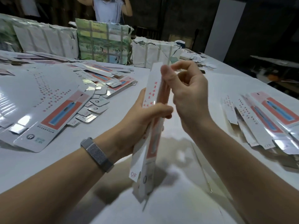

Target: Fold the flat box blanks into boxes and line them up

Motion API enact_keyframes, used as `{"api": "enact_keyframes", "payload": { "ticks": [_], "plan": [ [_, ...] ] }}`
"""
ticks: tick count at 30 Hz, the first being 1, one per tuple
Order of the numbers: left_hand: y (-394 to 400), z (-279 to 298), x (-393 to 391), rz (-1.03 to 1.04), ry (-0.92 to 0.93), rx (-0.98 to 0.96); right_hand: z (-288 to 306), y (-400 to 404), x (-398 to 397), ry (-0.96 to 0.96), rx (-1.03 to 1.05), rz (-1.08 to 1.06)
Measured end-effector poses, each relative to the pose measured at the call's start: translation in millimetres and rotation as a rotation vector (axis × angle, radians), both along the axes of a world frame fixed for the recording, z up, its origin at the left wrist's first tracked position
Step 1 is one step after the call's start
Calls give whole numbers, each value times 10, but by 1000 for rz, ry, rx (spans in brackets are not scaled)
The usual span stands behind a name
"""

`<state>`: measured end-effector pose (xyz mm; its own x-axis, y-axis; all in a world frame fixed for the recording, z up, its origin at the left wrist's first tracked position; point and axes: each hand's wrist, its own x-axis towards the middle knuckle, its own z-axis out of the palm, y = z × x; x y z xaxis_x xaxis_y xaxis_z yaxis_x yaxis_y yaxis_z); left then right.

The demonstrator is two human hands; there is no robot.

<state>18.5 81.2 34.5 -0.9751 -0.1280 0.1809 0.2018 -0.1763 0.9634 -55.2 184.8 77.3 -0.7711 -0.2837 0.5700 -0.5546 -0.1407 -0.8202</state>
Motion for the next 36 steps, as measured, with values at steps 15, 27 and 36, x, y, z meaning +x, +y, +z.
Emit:
{"api": "enact_keyframes", "payload": {
  "ticks": [15, 27, 36],
  "plan": [
    [-23, -62, -36, 505, 362, -147, -297, -142, 149, -214, -56, 420],
    [-18, -112, -100, 200, 386, -81, -295, -84, 18, -248, -2, 374],
    [-43, -146, -111, 178, 310, -55, -334, -85, 50, -196, -2, 314]
  ]
}}
